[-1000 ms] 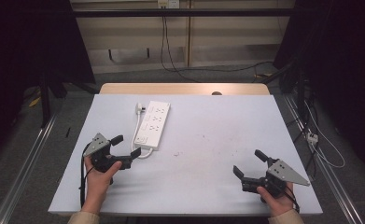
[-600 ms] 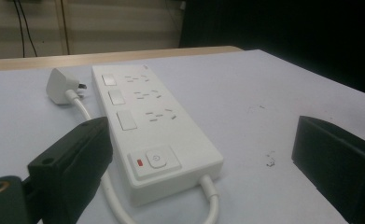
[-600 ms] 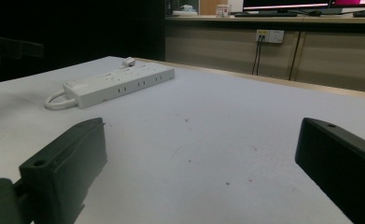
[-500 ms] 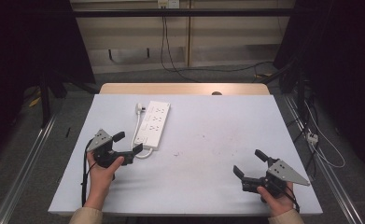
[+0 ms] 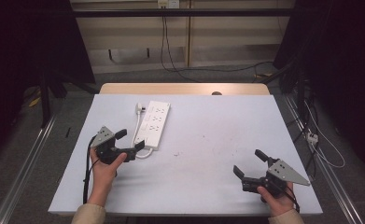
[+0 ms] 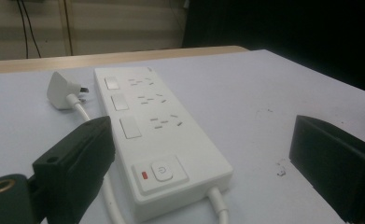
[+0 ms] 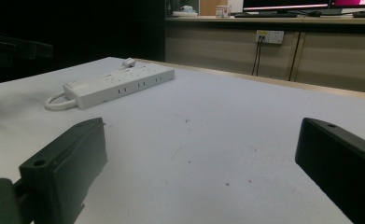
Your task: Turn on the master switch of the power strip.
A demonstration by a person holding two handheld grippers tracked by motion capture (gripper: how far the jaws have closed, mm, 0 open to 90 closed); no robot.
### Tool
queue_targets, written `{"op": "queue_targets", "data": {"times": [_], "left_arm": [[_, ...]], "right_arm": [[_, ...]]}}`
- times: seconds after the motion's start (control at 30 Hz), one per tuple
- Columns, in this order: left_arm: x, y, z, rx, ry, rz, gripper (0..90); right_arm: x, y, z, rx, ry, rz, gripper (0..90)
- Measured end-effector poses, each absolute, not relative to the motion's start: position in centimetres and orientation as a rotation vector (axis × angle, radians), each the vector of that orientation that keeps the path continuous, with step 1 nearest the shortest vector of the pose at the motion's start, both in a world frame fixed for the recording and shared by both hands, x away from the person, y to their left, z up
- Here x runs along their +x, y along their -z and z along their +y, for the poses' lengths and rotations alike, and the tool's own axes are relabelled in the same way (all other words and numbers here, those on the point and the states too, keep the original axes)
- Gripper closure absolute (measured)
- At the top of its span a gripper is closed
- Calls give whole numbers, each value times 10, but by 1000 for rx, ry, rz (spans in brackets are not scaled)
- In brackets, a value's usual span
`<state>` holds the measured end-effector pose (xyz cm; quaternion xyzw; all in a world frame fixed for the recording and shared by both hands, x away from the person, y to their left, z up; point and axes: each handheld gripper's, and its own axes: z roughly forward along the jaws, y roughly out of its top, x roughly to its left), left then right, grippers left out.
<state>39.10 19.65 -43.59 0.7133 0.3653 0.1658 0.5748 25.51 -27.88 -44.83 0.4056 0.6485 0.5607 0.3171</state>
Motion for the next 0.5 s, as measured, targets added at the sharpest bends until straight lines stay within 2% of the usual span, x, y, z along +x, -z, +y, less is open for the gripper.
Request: {"op": "queue_targets", "data": {"times": [0.23, 0.33, 0.37, 0.4, 0.5], "left_arm": [[394, 438, 193, 1685, -386, 860, 87], [395, 437, 194, 1694, -398, 846, 126], [395, 437, 194, 1693, -401, 844, 178], [396, 436, 194, 1695, -403, 844, 178], [397, 437, 194, 1692, -405, 848, 275]], "right_arm": [[255, 448, -279, 1071, -1478, 1703, 18], [255, 448, -280, 1068, -1477, 1703, 18], [255, 448, -280, 1069, -1478, 1702, 18], [255, 448, -280, 1069, -1478, 1702, 18], [255, 447, -280, 1064, -1477, 1703, 18]]}}
